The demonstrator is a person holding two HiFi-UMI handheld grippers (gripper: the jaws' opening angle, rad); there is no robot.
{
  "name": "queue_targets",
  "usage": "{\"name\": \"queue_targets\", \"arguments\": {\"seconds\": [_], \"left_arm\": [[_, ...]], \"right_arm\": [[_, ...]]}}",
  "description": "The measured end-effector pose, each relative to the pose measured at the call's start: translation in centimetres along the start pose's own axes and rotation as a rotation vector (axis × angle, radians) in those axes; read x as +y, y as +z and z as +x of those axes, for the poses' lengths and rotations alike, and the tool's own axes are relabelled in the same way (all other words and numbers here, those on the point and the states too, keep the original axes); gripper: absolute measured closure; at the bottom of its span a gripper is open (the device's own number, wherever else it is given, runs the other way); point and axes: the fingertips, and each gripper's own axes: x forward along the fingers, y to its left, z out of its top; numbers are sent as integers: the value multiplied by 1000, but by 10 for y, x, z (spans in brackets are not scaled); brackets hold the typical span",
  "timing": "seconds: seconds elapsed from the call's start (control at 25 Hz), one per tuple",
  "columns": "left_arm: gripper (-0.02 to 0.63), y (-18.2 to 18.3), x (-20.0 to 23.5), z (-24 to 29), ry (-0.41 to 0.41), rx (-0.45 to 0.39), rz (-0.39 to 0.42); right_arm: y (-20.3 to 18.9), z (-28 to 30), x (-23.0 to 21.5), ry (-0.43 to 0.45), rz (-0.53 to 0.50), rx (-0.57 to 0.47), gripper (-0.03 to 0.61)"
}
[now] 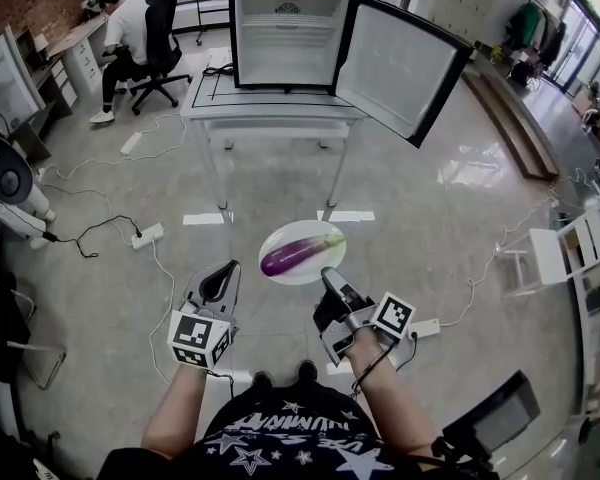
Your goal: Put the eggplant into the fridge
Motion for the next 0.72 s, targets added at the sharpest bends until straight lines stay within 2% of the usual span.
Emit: {"name": "queue_targets", "arguments": {"seconds": [0.72], "left_arm": [[604, -5, 27, -25, 7, -14, -33]], "right_arm": [[-23, 9, 5, -8, -12, -32, 558]]}}
